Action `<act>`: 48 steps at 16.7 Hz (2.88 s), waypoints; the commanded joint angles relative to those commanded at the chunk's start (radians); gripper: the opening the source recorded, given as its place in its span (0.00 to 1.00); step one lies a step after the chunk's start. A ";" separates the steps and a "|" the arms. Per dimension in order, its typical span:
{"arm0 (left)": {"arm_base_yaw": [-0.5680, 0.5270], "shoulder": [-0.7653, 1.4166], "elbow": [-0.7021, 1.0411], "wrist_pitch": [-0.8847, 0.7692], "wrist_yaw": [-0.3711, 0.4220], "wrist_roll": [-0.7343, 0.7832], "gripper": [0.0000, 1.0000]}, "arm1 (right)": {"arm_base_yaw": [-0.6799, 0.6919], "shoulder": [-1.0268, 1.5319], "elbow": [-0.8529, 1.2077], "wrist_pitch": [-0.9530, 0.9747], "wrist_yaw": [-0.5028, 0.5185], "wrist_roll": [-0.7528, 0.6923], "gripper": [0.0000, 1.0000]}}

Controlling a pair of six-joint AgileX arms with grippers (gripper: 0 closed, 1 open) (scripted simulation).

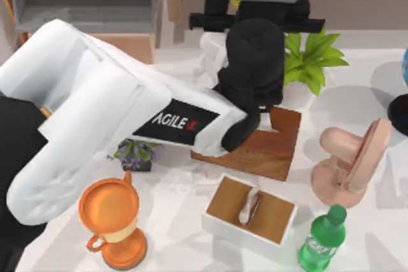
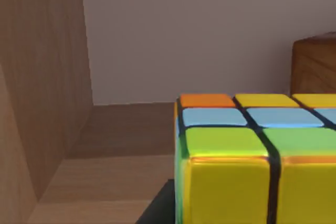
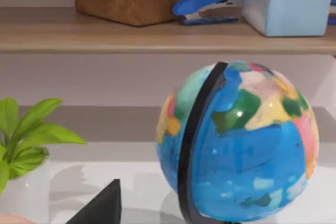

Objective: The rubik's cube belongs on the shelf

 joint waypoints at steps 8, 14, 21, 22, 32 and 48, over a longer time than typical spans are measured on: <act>0.009 0.050 0.009 0.100 -0.015 0.006 0.00 | 0.000 0.000 0.000 0.000 0.000 0.000 1.00; 0.030 0.087 0.108 0.041 0.011 -0.001 0.00 | 0.000 0.000 0.000 0.000 0.000 0.000 1.00; 0.112 0.226 0.410 -0.142 0.088 -0.028 0.00 | 0.000 0.000 0.000 0.000 0.000 0.000 1.00; 0.121 0.243 0.443 -0.163 0.097 -0.032 0.00 | 0.000 0.000 0.000 0.000 0.000 0.000 1.00; 0.138 0.271 0.501 -0.199 0.112 -0.037 0.23 | 0.000 0.000 0.000 0.000 0.000 0.000 1.00; 0.138 0.271 0.501 -0.199 0.112 -0.037 1.00 | 0.000 0.000 0.000 0.000 0.000 0.000 1.00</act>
